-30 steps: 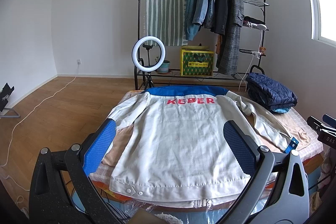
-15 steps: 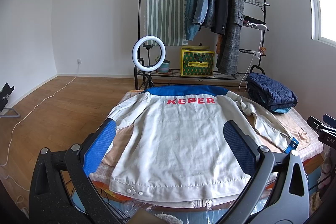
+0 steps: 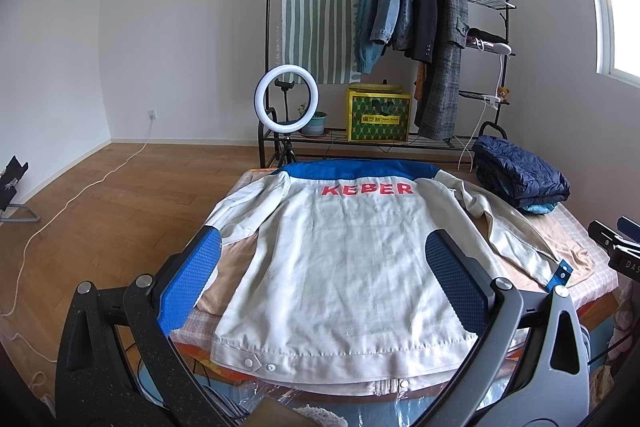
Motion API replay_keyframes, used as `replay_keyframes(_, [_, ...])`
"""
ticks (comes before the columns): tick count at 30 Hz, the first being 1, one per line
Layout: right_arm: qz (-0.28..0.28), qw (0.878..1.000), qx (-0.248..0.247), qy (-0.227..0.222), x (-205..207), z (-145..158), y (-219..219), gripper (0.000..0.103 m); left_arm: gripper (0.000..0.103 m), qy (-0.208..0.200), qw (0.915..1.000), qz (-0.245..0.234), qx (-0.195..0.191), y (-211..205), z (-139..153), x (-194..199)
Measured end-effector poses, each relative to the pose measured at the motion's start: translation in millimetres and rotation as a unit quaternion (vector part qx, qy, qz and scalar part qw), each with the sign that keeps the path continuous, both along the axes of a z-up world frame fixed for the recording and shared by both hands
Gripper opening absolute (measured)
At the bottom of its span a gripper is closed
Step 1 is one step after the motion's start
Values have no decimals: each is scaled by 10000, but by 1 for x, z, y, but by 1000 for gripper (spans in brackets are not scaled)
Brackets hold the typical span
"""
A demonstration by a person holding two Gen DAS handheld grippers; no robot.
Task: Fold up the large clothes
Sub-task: 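Grasp the blue cuff of a jacket sleeve with the left gripper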
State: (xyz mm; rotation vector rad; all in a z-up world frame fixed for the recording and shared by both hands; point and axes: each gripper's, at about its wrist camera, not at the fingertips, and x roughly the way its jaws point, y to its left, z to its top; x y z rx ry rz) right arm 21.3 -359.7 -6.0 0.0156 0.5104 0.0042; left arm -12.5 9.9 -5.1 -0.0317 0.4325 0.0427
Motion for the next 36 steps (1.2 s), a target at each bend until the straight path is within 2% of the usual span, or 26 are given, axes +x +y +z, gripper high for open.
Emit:
replay_keyframes(6, [102,9999,-122,-13,3,-5,10,103,103,-8,9999,39,135,22,-18,13])
replay_keyframes(13, [434,9988,-212,-61,9,-6,46,103,103,256,9997,-16,57,67,-42,25])
replay_keyframes(16, [711,9974,-25,-72,15,1,65,103,102,251,9997,-40,69,89,-49,26])
replay_keyframes(18, [960,9952,159,-86,20,8,79,103,95,226,9997,-3,29,105,-53,26])
replay_keyframes(25, [1482,9887,39,-224,40,16,135,103,87,451,9969,274,-586,183,-68,49])
replay_keyframes(29, [1888,9819,-17,-149,56,9,172,103,84,701,9913,556,-964,235,-86,71])
replay_keyframes(31, [2152,9763,27,-211,66,4,188,103,83,913,9861,764,-1161,260,-101,82])
replay_keyframes(33, [2366,9712,112,-266,78,-2,201,103,77,1118,9801,935,-1349,280,-118,93])
replay_keyframes(36, [2629,9641,272,-269,102,-10,224,103,76,1398,9645,1165,-1913,312,-148,108])
